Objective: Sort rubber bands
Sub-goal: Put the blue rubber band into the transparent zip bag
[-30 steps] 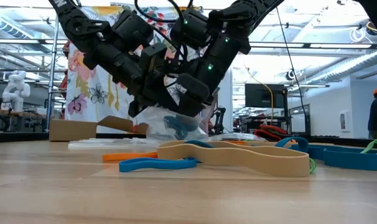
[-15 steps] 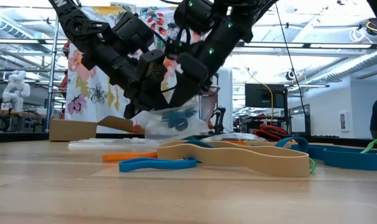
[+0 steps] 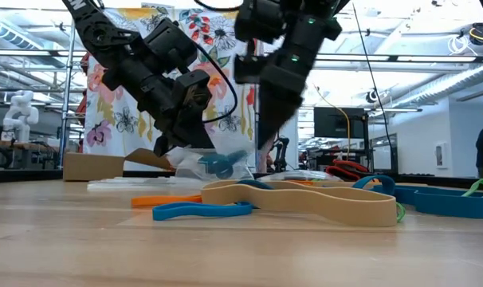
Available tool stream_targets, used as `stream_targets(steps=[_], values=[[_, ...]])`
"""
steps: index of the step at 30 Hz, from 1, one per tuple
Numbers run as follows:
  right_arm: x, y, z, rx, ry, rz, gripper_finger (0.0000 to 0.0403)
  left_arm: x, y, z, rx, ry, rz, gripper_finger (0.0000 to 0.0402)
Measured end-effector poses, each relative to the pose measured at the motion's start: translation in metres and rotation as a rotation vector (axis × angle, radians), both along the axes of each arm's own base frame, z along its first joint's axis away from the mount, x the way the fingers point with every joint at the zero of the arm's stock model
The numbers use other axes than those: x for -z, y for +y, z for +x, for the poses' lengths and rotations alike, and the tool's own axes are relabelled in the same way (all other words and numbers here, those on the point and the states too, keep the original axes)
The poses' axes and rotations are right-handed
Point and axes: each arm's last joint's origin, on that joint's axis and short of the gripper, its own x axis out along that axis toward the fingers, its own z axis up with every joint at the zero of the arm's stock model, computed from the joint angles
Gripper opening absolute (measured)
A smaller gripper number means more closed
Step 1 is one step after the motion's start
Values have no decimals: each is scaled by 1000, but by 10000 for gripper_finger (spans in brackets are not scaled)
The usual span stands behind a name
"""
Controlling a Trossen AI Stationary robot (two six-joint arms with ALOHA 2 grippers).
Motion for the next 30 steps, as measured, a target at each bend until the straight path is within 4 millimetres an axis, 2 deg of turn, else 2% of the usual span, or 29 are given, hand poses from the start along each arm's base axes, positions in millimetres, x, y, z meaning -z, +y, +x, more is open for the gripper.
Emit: stream_targets(steps=[6, 10, 14, 18, 22, 24, 27, 30], values=[[15, 17, -21, 25, 104, 23, 143, 0, -1, 0, 16, 0, 15, 0], [24, 29, -45, 82, 142, 47, 134, 0, -4, 0, 29, 0, 19, 0], [31, 40, -69, 147, 96, 84, 129, 0, -6, 1, 47, -2, 32, 0], [50, 41, -87, 205, 107, 88, 128, 0, -6, 1, 47, -7, 33, 0], [67, 37, -91, 243, 116, 89, 122, 0, -6, 1, 46, -10, 34, 0], [70, 35, -91, 236, 128, 77, 98, 0, -7, 2, 47, -11, 35, 0], [68, 35, -88, 189, 114, 58, 25, -2, -7, 2, 47, -26, 38, 0], [55, 36, -78, 158, 62, 54, 11, -2, -6, 3, 46, -36, 40, 0]])
